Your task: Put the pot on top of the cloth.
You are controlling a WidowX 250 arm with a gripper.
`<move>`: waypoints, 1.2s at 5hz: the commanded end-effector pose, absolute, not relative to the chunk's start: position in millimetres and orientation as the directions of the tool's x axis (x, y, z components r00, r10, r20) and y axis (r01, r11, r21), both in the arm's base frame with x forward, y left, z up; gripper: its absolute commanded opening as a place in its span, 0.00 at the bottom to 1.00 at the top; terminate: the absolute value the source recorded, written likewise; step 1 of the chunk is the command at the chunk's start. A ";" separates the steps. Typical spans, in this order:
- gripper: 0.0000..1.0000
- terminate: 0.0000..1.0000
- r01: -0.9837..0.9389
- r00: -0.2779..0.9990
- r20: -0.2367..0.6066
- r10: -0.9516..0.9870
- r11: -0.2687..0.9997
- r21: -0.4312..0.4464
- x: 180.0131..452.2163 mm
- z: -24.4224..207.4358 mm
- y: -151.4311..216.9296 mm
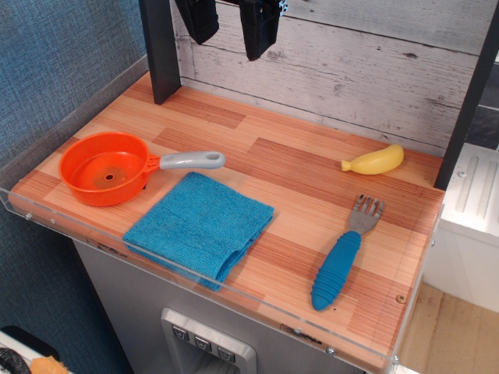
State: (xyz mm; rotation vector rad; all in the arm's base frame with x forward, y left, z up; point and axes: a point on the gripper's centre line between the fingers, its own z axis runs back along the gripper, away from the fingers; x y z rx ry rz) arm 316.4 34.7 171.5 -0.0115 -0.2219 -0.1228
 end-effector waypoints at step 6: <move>1.00 0.00 0.820 0.538 0.032 -0.842 0.532 0.210 299.8 94.8 118.4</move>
